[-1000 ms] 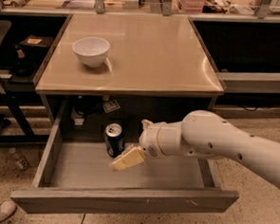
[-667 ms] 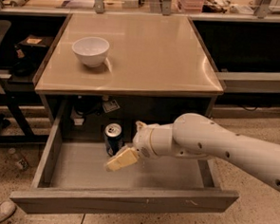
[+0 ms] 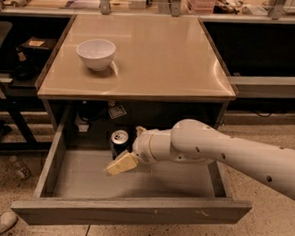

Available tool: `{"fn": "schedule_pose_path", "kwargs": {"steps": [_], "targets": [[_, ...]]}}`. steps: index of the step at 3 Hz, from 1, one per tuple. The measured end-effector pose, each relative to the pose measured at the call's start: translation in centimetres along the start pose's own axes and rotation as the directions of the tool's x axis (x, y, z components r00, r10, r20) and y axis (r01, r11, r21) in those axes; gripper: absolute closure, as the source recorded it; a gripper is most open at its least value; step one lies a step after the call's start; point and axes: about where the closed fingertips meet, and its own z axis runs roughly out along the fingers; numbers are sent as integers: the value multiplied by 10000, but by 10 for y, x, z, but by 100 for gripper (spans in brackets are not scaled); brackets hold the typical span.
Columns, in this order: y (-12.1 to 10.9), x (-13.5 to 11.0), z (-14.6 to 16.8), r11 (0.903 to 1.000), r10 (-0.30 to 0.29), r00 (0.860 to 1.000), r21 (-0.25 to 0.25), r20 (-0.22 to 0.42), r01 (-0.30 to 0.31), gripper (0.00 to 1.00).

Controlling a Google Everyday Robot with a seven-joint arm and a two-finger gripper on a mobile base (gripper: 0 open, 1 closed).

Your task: Pick pepsi can from top drawer and place on counter

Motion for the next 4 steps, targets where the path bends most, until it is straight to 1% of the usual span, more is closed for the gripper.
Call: {"fn": "schedule_pose_path", "kwargs": {"steps": [2, 3, 4], "targets": [[-25, -13, 30, 9994, -352, 9991, 36, 226, 352, 0], [-25, -13, 30, 9994, -351, 9991, 33, 231, 350, 19], [-25, -13, 30, 9994, -351, 9991, 33, 231, 350, 42]]}}
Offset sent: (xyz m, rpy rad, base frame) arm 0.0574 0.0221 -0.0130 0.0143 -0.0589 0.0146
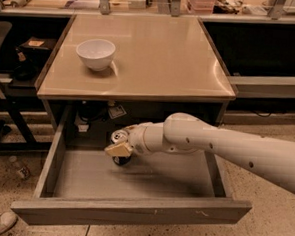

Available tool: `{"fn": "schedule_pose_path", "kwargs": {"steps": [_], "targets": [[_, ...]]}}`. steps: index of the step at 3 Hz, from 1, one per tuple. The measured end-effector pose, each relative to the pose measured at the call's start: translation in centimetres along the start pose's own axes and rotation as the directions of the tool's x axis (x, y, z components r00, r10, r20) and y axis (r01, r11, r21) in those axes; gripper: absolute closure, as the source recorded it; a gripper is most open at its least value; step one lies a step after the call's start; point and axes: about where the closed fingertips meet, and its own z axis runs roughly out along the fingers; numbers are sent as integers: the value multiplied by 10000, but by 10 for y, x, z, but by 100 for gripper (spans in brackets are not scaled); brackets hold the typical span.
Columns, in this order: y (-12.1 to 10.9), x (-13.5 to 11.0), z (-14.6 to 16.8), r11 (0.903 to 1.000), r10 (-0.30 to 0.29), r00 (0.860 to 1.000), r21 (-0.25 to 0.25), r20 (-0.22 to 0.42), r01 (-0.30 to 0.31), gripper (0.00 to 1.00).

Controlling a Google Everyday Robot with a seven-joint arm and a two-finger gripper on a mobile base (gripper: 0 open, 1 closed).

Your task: Pick pepsi can from top drawer and place on counter

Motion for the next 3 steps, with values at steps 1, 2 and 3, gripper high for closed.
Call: {"fn": "schedule_pose_path", "kwargs": {"steps": [1, 2, 3], "targets": [[0, 0, 0, 10000, 0, 10000, -1, 0, 0, 65], [0, 0, 0, 10000, 0, 10000, -1, 0, 0, 89], [0, -1, 0, 10000, 4, 10000, 6, 7, -4, 100]]}}
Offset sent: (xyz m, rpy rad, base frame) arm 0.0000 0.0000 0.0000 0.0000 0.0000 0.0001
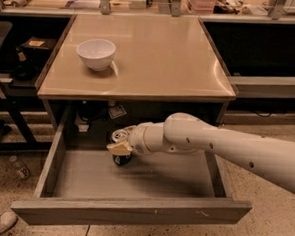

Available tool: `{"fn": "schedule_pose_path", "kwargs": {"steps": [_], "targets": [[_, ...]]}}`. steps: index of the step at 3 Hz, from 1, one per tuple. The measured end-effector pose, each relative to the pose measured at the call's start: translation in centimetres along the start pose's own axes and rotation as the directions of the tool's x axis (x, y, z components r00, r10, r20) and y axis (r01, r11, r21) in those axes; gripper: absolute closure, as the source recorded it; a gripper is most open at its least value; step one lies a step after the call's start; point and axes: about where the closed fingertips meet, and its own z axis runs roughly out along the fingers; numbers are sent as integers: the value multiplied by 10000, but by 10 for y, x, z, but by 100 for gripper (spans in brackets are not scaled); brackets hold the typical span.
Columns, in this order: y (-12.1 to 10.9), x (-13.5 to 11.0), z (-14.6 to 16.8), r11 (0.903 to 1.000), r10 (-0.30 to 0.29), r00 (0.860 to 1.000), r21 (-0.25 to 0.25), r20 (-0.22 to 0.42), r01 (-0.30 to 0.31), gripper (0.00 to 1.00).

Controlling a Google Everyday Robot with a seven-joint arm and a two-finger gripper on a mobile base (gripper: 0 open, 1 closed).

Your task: Pick pepsi can from top drawer and place on counter

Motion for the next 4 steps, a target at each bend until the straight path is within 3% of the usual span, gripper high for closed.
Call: {"fn": "schedule_pose_path", "kwargs": {"steps": [3, 4], "targets": [[-14, -43, -59, 9957, -95, 9995, 927, 290, 68, 100], [-20, -58, -87, 9912, -199, 9997, 1309, -105, 211, 100]]}}
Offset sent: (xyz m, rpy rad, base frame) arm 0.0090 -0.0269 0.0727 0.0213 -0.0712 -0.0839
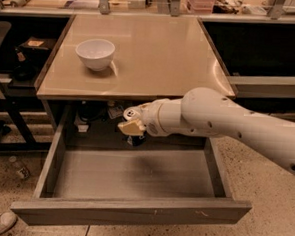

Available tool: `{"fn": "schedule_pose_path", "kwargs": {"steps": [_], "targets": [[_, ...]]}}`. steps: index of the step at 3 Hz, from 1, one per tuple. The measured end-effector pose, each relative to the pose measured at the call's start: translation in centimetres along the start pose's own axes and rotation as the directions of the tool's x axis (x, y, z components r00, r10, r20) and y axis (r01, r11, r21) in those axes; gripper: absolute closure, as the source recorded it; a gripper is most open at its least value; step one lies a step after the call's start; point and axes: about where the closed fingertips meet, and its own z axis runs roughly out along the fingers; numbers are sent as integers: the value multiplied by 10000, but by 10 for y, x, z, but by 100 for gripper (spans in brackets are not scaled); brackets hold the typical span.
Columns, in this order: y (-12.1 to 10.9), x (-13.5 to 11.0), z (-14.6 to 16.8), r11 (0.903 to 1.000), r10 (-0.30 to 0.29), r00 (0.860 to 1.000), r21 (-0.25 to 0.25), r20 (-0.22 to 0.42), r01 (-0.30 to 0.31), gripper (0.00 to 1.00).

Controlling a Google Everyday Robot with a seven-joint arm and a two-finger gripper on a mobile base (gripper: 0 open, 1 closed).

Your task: Pick pepsi can from top drawer and place on counter

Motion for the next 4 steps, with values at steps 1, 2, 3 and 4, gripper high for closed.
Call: {"fn": "schedule_pose_path", "kwargs": {"steps": [1, 2, 3, 4], "targets": [[-11, -16, -27, 9994, -23, 9984, 332, -563, 41, 100], [-22, -28, -50, 9987, 109, 9927, 498, -1203, -50, 100], [-22, -28, -50, 9987, 109, 9927, 498, -1202, -49, 100], [-32, -43, -59, 9984, 64, 9930, 561, -1182, 3, 100]]}}
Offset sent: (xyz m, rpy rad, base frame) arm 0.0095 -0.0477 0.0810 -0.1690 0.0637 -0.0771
